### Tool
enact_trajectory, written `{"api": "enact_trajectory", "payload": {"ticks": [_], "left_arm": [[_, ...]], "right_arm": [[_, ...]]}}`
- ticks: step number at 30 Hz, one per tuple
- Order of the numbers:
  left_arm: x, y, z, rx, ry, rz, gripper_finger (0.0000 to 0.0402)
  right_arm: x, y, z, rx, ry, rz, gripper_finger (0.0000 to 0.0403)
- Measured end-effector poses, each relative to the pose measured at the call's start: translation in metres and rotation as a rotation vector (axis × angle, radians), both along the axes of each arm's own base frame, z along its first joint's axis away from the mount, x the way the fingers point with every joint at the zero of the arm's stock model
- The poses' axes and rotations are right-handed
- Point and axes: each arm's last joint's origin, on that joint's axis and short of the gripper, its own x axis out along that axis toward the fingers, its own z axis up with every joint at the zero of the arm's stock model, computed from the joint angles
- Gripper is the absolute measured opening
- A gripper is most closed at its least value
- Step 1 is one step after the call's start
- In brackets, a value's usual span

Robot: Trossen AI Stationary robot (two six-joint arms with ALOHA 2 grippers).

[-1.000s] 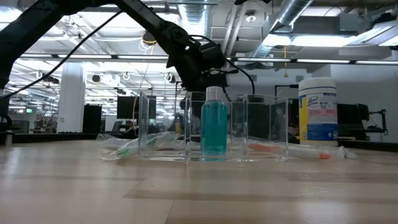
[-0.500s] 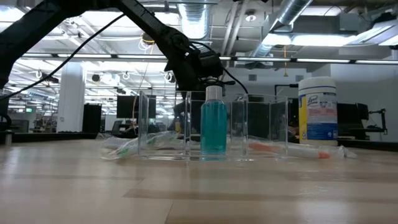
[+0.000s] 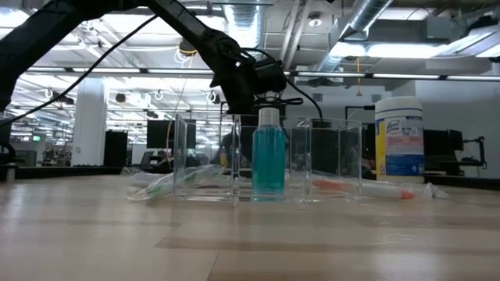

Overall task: Pick & Place toothbrushing station
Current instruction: Put the blue mouthwash into the transparent organizer

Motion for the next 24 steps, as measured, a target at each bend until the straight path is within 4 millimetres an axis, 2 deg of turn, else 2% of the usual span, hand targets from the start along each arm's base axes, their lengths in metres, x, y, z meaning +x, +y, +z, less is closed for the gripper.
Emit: {"api": "enact_trajectory", "payload": {"ticks": [5, 17, 24], "left_arm": [[-0.0004, 0.0016, -0.0014, 0.045, 0.019, -0.021, 0.0159], [0.0014, -0.0042, -0.0056, 0.018, 0.026, -0.058, 0.0169], [-0.0003, 0.0005, -0.0053, 0.010, 0.022, -0.075, 0.0143]], "right_arm": [[0.0002, 0.0006, 0.0000, 0.010, -0.004, 0.015, 0.0164], [0.0006, 0.0019, 0.0002, 0.037, -0.016, 0.045, 0.0161], [0.0008, 0.0024, 0.0002, 0.055, -0.021, 0.043, 0.0161]]}}
